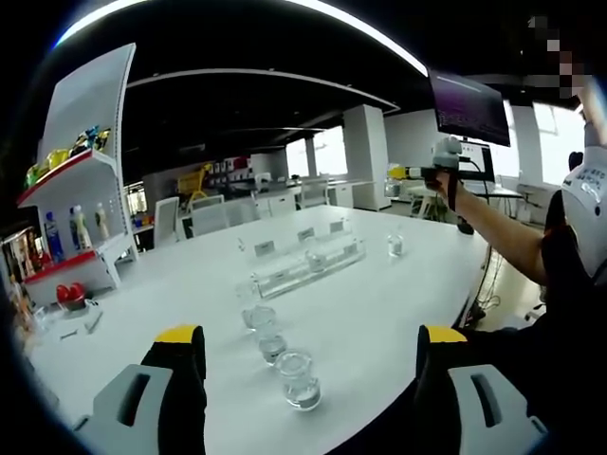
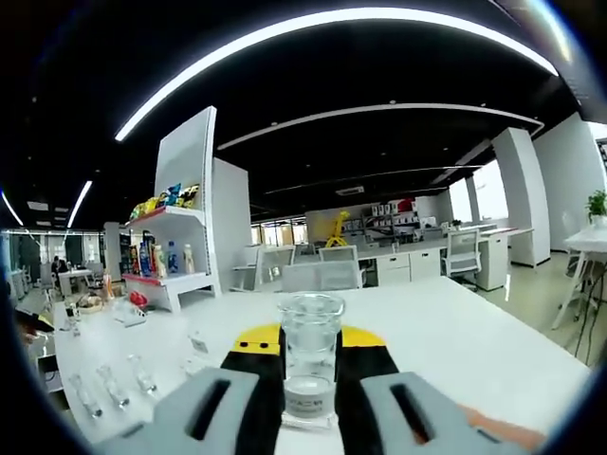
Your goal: Identify the label on the chemical reagent bottle, grasp the chemical reagent bottle, and place it in the designated position on the reagent rack
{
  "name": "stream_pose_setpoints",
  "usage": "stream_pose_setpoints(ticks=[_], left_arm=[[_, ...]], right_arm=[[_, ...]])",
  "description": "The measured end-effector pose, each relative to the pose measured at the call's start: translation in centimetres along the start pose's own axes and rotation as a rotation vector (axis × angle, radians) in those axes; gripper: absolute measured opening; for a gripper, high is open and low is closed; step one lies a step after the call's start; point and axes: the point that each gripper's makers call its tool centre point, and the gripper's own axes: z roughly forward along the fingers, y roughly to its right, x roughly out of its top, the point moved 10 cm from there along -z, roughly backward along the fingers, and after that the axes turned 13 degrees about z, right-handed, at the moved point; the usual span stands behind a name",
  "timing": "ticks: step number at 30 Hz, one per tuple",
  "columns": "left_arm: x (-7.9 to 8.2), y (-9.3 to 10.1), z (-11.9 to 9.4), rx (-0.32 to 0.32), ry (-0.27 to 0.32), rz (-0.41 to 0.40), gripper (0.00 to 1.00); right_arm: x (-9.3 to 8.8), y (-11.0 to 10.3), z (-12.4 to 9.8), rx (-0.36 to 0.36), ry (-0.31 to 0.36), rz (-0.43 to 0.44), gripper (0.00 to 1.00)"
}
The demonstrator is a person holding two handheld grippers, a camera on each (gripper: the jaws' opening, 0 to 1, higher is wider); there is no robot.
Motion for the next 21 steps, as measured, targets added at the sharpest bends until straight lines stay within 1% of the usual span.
stream_pose_setpoints(ticks=[13,21], left_arm=[[0.0,0.0,0.0,0.001,-0.004,-0.001,0.92],[0.4,-0.1,-0.2,0.006,0.003,0.005,0.92]], right_arm=[[1.1,-1.2,1.7,0.018,0.001,-0.032,0.16],[1.9,-1.9,3.2,0.036,-0.003,-0.026,0.16]])
